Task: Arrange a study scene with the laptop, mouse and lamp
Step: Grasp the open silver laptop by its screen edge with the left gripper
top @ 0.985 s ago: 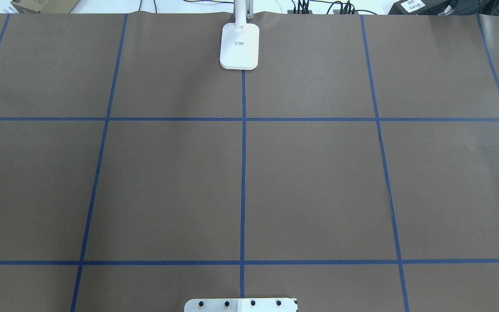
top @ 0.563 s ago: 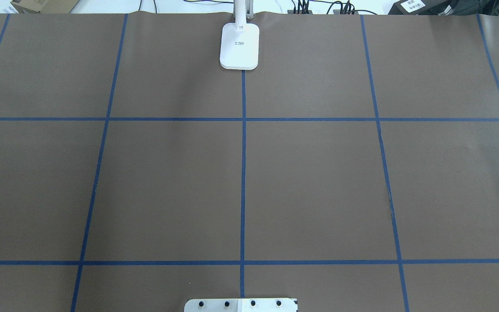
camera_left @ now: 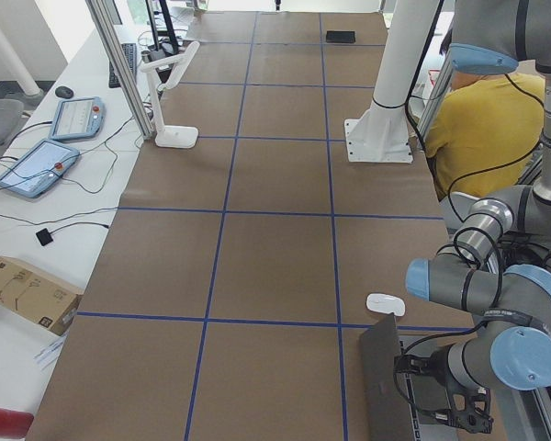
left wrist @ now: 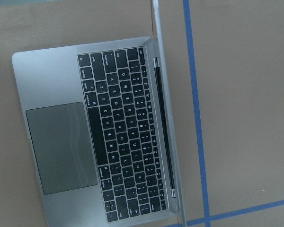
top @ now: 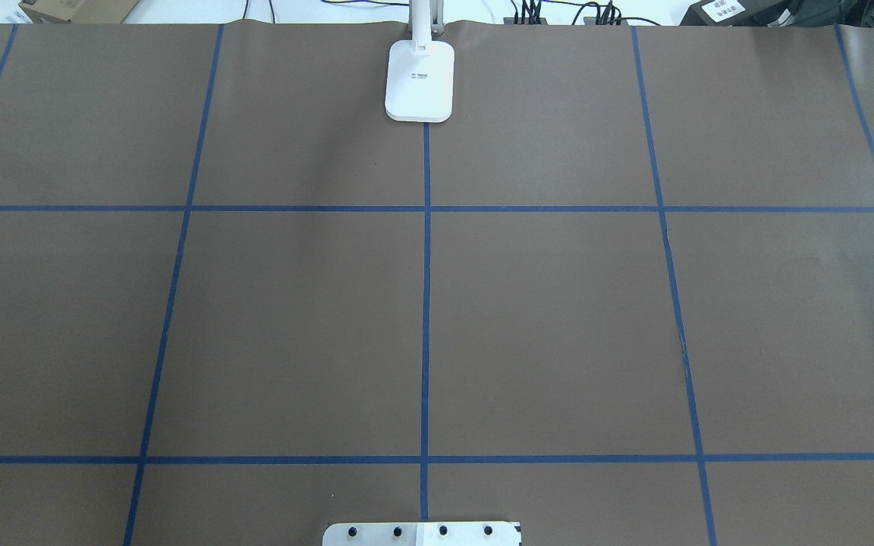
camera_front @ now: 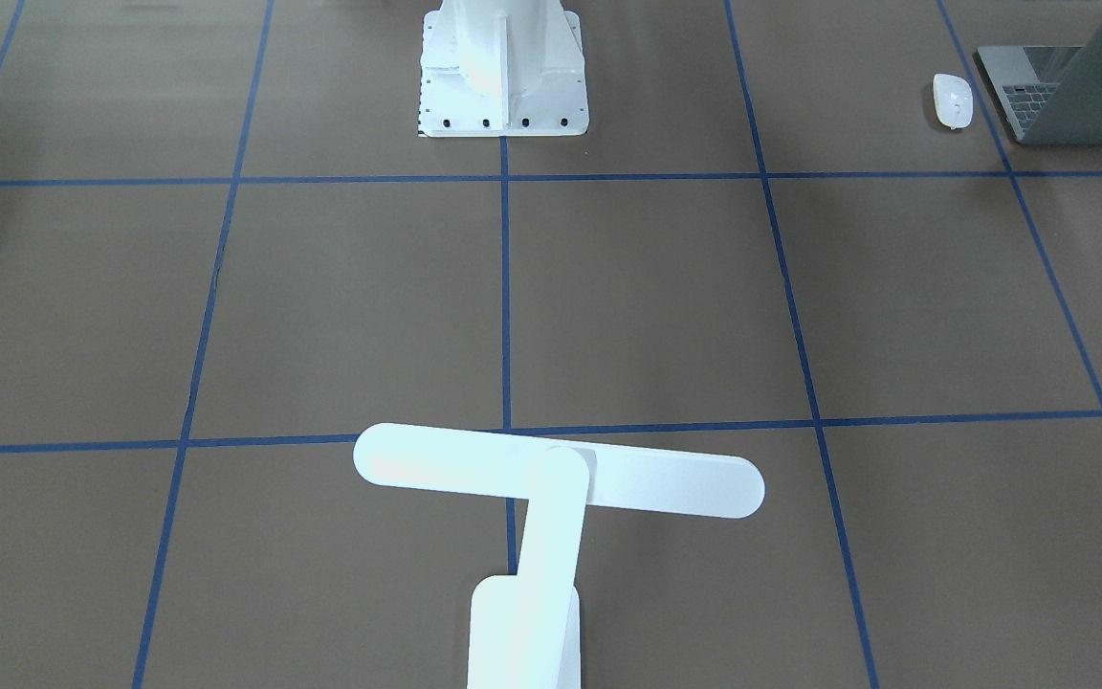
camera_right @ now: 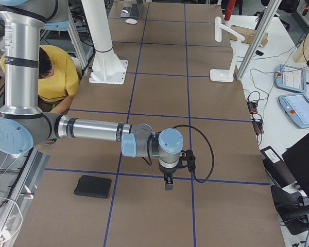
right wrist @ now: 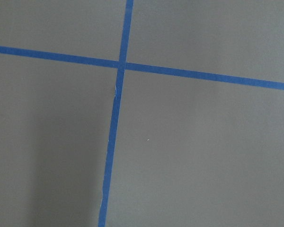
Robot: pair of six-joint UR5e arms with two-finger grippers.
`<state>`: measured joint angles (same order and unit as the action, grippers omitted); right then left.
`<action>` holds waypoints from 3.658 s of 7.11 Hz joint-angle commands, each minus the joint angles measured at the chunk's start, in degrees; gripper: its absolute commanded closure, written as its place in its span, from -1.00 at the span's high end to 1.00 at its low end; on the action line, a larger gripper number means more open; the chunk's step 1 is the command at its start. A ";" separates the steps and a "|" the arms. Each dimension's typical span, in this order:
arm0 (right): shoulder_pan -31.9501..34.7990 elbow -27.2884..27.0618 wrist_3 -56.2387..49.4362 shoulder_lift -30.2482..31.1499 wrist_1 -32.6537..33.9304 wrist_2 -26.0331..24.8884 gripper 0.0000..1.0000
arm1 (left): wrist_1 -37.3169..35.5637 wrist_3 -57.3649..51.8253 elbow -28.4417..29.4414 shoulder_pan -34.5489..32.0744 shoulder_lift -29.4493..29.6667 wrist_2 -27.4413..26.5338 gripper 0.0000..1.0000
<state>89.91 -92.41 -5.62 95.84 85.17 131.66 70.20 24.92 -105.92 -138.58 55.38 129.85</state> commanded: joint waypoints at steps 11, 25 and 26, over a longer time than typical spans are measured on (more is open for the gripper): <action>0.00 -0.05 0.00 -0.47 0.00 0.00 1.00 | 9.35 11.03 5.28 -0.47 3.41 7.07 -1.00; 0.00 0.03 0.09 -0.65 0.00 0.26 1.00 | 9.61 49.03 -1.84 31.23 39.42 21.23 -1.00; 0.00 0.03 0.09 -0.65 0.00 0.26 1.00 | 9.61 54.65 -2.01 35.26 43.46 21.23 -1.00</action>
<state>89.91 -92.37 -5.54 95.19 85.17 131.92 79.79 72.67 -107.76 -108.15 93.93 151.17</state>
